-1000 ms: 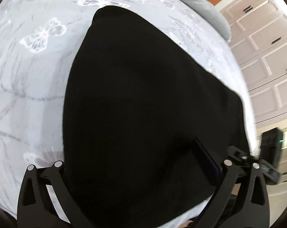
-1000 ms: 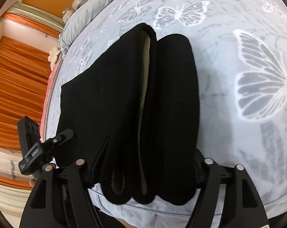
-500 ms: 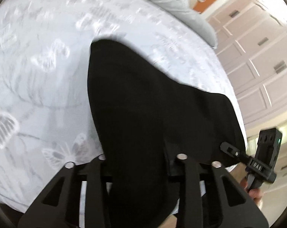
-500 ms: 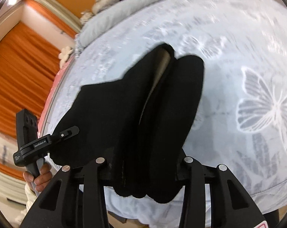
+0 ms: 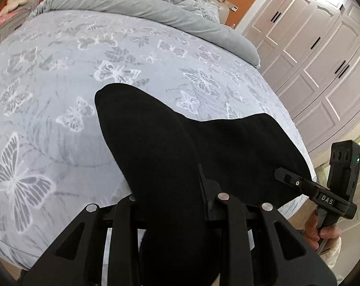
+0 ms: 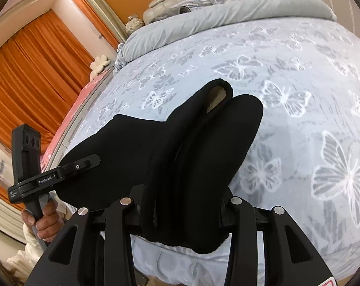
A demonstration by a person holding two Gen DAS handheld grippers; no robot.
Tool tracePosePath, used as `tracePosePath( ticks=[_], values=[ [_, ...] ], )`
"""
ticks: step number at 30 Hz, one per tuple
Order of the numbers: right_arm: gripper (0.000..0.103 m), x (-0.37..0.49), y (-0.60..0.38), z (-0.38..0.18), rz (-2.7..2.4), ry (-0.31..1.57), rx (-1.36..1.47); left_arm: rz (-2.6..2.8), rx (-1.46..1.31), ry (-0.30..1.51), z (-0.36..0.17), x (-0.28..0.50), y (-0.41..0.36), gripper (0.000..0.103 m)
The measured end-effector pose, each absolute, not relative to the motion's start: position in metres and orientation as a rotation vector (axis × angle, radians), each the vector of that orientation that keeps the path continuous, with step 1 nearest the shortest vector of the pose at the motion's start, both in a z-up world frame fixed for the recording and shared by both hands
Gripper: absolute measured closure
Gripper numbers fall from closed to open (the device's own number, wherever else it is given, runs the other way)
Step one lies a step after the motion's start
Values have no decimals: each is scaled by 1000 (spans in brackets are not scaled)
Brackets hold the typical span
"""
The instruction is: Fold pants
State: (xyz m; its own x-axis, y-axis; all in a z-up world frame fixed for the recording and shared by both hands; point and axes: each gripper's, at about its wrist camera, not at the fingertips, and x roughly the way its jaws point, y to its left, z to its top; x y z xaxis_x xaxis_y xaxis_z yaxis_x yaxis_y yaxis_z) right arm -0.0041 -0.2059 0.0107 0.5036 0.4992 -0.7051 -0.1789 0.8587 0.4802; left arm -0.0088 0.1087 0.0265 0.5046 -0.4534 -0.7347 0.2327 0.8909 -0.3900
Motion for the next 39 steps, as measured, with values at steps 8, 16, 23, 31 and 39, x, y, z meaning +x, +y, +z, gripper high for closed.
tracePosePath(
  ticks=[8, 16, 23, 31, 39],
  values=[
    [65, 18, -205, 23, 395, 917, 405, -401, -253, 914, 38, 16, 110, 78],
    [65, 48, -208, 51, 382, 844, 423, -389, -268, 838, 72, 47, 111, 78],
    [65, 95, -202, 84, 384, 787, 394, -367, -250, 788, 106, 94, 110, 78],
    [65, 173, -204, 107, 371, 719, 404, -347, -221, 724, 138, 169, 105, 78],
    [64, 253, -212, 101, 356, 678, 423, -326, -188, 647, 140, 245, 89, 77]
  ],
)
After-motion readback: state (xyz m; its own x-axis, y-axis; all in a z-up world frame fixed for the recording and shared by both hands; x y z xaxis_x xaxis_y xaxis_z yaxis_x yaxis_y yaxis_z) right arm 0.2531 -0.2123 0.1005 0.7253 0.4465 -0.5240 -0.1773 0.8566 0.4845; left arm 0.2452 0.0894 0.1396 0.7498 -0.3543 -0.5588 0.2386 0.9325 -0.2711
